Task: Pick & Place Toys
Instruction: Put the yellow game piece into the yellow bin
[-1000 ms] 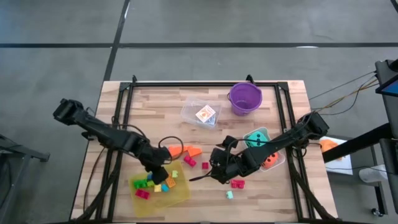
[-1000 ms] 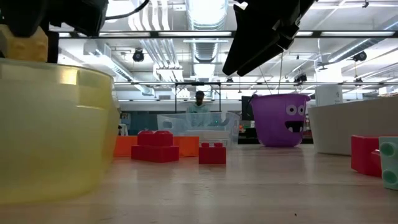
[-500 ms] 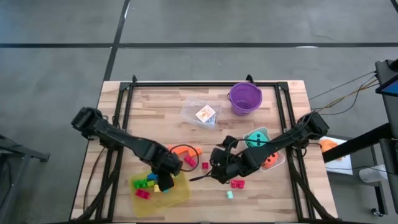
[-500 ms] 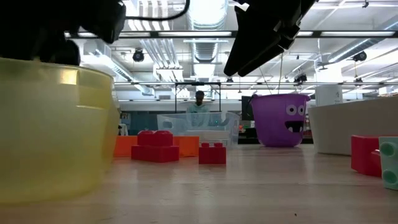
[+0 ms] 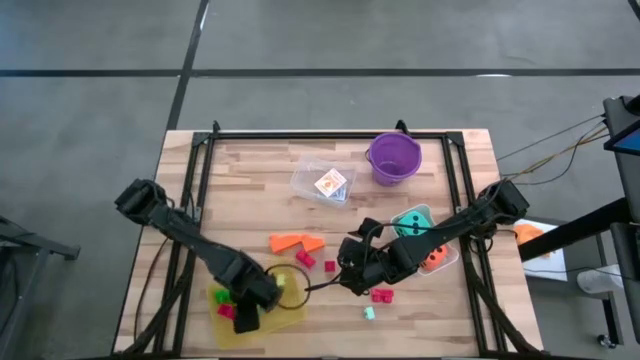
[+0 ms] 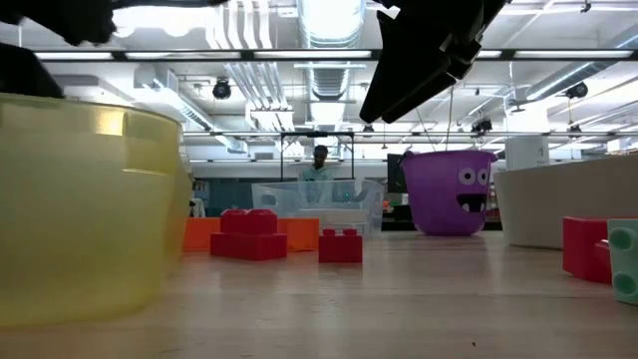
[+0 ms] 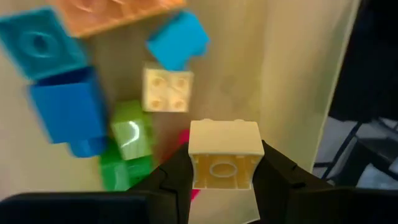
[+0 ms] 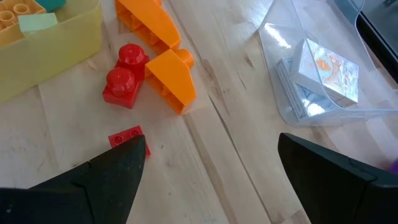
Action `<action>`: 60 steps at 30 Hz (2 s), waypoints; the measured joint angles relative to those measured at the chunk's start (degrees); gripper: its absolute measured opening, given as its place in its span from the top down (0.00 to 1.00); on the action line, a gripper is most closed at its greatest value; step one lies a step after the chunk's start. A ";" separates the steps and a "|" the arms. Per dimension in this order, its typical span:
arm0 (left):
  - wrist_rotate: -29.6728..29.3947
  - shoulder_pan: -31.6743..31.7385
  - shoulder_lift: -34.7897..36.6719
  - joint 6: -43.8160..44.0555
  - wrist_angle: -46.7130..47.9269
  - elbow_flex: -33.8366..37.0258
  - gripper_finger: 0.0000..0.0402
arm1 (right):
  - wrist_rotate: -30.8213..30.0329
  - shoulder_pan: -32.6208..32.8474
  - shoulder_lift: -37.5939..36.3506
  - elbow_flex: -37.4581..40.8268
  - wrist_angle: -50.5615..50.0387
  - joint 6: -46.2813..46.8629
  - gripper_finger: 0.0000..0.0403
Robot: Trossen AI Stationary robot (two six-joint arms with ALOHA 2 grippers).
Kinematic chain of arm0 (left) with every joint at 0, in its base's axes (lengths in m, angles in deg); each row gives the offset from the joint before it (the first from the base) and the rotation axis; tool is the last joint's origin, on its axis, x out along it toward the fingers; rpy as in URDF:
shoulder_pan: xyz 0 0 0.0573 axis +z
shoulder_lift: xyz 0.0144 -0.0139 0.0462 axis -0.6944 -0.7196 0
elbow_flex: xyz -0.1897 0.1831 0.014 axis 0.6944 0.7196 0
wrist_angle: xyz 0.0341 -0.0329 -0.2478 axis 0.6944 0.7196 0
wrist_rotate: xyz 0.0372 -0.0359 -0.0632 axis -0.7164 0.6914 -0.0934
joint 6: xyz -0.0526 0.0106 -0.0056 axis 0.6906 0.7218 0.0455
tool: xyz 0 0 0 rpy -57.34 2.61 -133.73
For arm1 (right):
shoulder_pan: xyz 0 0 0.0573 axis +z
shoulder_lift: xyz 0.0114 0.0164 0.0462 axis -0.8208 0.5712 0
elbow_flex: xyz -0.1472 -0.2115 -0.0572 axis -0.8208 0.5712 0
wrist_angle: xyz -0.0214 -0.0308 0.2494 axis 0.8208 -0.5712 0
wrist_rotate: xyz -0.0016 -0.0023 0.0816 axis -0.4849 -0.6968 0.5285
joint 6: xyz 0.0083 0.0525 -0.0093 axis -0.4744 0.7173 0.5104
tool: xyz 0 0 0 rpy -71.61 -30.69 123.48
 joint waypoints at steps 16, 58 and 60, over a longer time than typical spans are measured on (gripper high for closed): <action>1.96 -1.88 -4.05 2.68 -5.70 0.44 0.72 | 0.00 0.00 0.00 0.00 0.21 0.02 0.11; 4.50 -3.47 -12.52 -3.18 -6.33 0.77 0.49 | 0.02 0.02 0.02 0.00 0.08 0.02 0.11; 4.53 -3.43 -12.50 -3.15 -6.32 0.77 0.45 | 0.02 0.02 0.01 0.00 0.08 0.02 0.11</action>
